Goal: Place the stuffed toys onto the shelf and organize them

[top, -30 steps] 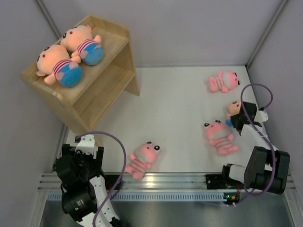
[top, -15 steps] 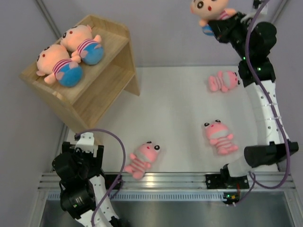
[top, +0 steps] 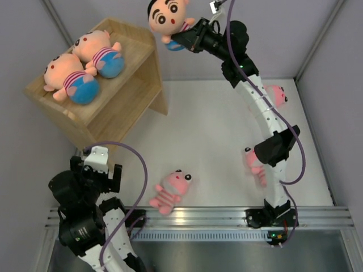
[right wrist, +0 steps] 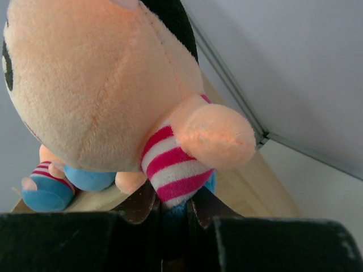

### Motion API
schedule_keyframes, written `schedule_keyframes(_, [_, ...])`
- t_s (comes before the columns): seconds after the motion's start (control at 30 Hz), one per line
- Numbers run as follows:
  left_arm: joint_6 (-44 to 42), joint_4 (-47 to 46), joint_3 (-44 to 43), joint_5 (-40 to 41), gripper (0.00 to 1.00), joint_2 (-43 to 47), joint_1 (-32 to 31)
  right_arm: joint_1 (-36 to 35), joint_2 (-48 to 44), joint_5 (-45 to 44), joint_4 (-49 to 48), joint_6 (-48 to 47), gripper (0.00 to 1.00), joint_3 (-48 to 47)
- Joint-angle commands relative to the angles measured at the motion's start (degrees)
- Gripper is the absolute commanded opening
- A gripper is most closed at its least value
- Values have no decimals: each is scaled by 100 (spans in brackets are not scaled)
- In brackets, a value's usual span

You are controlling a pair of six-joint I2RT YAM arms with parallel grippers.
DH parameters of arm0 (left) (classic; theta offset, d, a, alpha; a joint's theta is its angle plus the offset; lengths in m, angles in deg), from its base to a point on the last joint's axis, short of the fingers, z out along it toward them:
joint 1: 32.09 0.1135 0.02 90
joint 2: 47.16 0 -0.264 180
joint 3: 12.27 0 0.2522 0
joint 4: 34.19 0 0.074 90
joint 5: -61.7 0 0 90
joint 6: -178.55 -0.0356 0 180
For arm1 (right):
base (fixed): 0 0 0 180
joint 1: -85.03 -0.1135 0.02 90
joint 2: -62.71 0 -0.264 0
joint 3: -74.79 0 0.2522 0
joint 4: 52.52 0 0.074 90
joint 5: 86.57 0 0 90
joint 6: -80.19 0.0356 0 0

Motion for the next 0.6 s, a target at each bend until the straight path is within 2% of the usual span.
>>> schedule_keyframes(0.0, [26, 225, -821, -890, 95, -799, 32, -428, -233, -378, -923, 574, 0, -172])
schedule_keyframes(0.17, [483, 304, -2024, -1680, 82, -2054, 111, -569, -531, -678, -871, 996, 0, 469])
schedule_keyframes(0.33, [255, 322, -3185, -2568, 80, -2575, 383, -753, -689, -792, -476, 1321, 0, 671])
schedule_keyframes(0.4, [-191, 400, -3879, -2779, 79, -2846, 804, -841, -821, -923, -370, 1400, 0, 785])
schedule_keyframes(0.53, [-686, 577, -5101, -3789, 81, -3313, 2154, -956, -1199, -1213, -343, 1393, 0, 1312])
schedule_keyframes(0.57, [-651, 551, -5512, -4453, 81, -3401, 2359, -982, -1339, -1292, -308, 1348, 0, 1374])
